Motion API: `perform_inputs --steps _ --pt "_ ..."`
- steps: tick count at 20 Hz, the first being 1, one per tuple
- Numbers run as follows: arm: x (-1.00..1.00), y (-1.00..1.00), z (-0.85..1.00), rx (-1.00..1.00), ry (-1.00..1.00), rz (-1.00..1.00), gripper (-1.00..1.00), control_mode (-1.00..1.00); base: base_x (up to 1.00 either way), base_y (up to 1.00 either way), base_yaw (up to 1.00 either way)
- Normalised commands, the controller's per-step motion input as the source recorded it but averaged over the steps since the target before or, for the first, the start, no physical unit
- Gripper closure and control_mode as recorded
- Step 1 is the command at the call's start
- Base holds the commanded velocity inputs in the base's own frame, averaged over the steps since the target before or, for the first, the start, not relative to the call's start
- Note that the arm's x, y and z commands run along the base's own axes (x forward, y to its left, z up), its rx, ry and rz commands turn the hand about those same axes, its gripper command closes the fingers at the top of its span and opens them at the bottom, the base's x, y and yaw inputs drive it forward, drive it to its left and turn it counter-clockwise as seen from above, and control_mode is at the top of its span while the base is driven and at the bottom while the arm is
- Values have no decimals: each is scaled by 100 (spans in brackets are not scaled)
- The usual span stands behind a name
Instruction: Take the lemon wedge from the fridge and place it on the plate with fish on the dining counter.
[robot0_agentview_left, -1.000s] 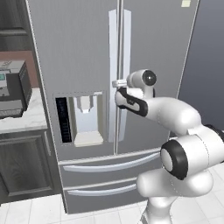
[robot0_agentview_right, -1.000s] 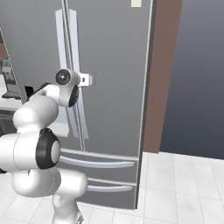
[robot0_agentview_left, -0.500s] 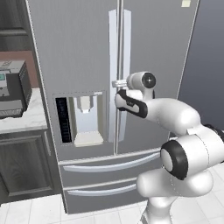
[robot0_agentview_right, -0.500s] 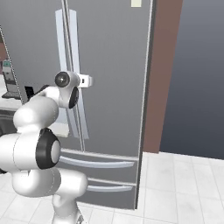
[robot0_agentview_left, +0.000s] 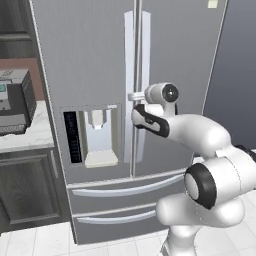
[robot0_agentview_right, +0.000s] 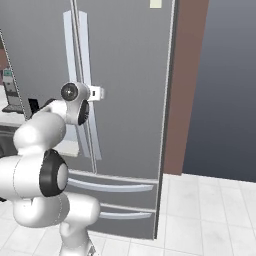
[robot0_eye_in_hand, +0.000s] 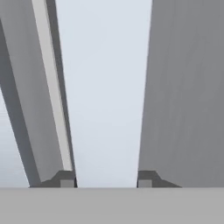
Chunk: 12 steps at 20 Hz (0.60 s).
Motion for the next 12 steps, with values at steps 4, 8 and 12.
perform_inputs --steps 4,8,12 --pt "-83 -19 0 0 -2 -10 100 -100 0 0 0" --pt "-100 -39 0 6 -1 -18 100 -100 0 0 0" --pt "-100 -50 2 12 0 -24 100 -100 0 0 0"
